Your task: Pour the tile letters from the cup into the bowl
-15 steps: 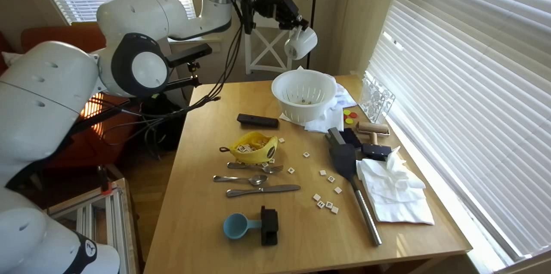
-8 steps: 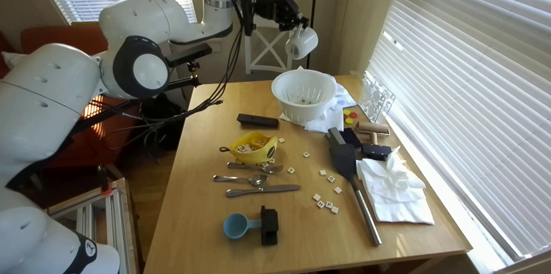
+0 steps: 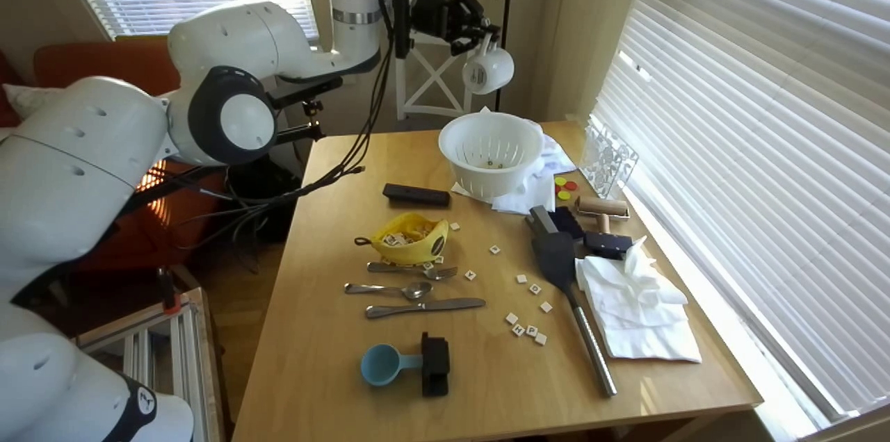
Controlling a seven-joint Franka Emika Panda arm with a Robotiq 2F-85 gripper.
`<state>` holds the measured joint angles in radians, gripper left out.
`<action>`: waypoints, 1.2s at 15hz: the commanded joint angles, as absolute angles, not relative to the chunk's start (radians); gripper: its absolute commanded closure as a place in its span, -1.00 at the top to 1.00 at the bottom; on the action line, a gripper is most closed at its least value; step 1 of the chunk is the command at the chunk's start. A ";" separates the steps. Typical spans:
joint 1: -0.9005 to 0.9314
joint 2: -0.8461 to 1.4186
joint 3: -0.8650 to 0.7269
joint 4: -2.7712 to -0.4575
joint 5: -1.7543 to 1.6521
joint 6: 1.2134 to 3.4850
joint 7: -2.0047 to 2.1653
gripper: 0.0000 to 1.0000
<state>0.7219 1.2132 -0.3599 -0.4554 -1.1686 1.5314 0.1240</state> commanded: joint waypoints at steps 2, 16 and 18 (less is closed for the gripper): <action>0.704 1.204 -0.338 -0.449 -1.214 1.607 -0.035 -0.94; 0.682 1.201 -0.334 -0.464 -1.222 1.728 -0.262 -0.94; 0.682 1.204 -0.343 -0.462 -1.239 1.745 -0.304 -0.94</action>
<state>0.6846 1.2129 -0.3368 -0.4560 -1.1738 1.7081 -0.2241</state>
